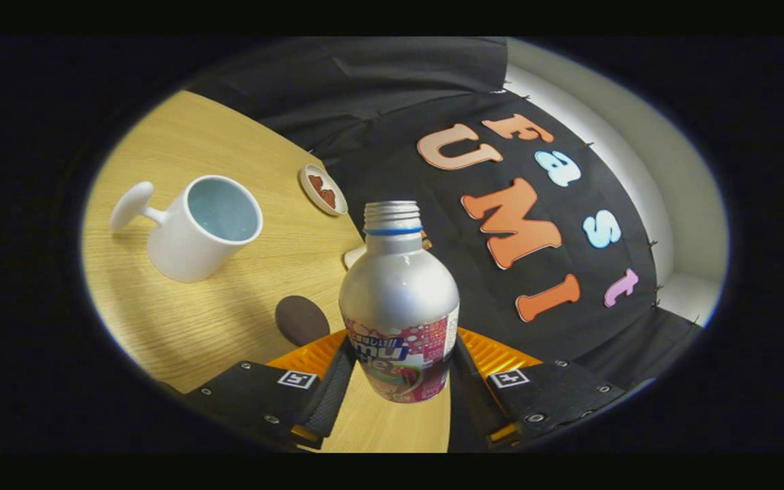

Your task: Take the bottle from table, then pour the juice into the cup, finally place the bottle on the coaster

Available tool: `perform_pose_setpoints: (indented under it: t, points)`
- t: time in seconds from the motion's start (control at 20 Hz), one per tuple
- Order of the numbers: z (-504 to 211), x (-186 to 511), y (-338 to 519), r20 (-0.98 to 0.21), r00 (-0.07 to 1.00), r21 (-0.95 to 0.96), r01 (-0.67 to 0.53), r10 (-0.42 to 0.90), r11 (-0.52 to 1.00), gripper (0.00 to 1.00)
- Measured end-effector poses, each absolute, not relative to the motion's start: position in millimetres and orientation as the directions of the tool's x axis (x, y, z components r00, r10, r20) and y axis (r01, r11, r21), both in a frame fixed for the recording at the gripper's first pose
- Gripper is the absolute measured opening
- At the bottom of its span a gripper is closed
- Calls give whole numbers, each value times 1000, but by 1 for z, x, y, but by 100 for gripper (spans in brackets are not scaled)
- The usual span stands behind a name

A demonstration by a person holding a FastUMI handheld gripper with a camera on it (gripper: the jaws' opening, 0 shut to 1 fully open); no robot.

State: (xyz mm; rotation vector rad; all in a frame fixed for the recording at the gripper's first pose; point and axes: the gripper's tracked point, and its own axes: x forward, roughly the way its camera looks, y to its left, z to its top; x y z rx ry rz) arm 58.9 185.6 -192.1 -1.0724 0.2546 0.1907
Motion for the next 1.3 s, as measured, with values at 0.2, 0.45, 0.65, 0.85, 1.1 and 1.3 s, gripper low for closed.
perform_pose_setpoints:
  t: [0.2, 0.45, 0.65, 0.85, 1.1, 1.3]
  points:
    - [-185, 60, 194, -258, 966, -903, -254, 36, 346, 77]
    - [-183, 62, 204, -246, 968, -931, -250, 51, 267, 77]
    - [-181, 68, 207, -230, 972, -952, -237, 57, 193, 77]
    - [-186, 65, 207, -239, 969, -959, -245, 58, 145, 77]
    - [-187, 65, 213, -230, 970, -968, -235, 75, 82, 77]
    - [-185, 65, 215, -223, 971, -973, -227, 83, 36, 77]
